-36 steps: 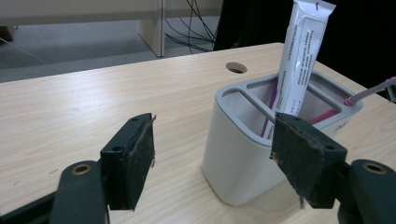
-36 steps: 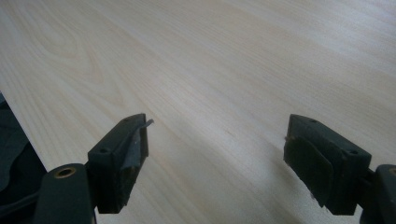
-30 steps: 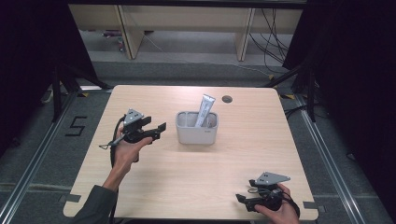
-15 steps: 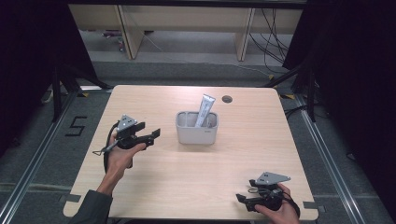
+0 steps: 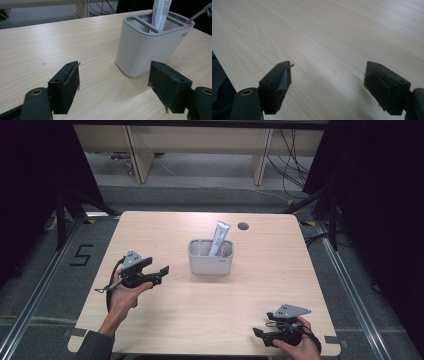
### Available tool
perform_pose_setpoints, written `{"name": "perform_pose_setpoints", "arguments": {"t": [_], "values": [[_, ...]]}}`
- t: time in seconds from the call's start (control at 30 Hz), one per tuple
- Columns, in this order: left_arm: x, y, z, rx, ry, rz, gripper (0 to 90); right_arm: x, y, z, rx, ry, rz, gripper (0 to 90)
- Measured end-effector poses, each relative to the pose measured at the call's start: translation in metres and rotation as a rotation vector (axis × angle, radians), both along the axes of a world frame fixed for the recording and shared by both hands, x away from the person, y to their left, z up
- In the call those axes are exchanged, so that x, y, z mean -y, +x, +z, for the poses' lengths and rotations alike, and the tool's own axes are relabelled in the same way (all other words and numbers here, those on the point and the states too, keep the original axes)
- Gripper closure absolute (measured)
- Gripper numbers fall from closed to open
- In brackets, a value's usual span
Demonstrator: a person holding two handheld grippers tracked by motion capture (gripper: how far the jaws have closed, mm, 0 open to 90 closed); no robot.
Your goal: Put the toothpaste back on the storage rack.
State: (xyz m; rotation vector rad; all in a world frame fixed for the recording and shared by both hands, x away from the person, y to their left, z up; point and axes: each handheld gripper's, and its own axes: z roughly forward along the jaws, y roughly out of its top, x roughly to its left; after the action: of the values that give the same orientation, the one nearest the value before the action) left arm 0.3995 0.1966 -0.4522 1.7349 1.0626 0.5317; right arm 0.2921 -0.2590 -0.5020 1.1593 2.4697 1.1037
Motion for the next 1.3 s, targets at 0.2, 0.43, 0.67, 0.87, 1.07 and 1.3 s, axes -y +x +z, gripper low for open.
{"name": "perform_pose_setpoints", "arguments": {"t": [0.2, 0.43, 0.67, 0.87, 1.07, 1.3], "values": [[0.001, -0.006, -0.004, 0.0, 0.004, -0.019, 22.9, 0.001, 0.001, 0.0, 0.003, 0.004, 0.012, 22.7], [0.003, -0.017, -0.009, -0.004, 0.011, -0.034, 22.5, 0.001, 0.001, 0.001, -0.005, 0.008, -0.002, 22.6], [0.003, -0.035, -0.015, -0.009, 0.028, -0.058, 22.4, 0.0, 0.001, 0.001, -0.002, 0.01, 0.015, 22.5], [0.006, -0.05, -0.022, -0.01, 0.04, -0.081, 22.5, 0.0, 0.001, 0.001, 0.002, 0.004, 0.013, 22.5], [0.011, -0.066, -0.031, -0.021, 0.062, -0.12, 22.5, -0.001, 0.001, 0.001, -0.013, 0.01, 0.012, 22.4], [0.014, -0.078, -0.042, -0.038, 0.095, -0.154, 22.5, -0.001, 0.003, 0.0, -0.014, 0.022, 0.046, 22.4]]}}
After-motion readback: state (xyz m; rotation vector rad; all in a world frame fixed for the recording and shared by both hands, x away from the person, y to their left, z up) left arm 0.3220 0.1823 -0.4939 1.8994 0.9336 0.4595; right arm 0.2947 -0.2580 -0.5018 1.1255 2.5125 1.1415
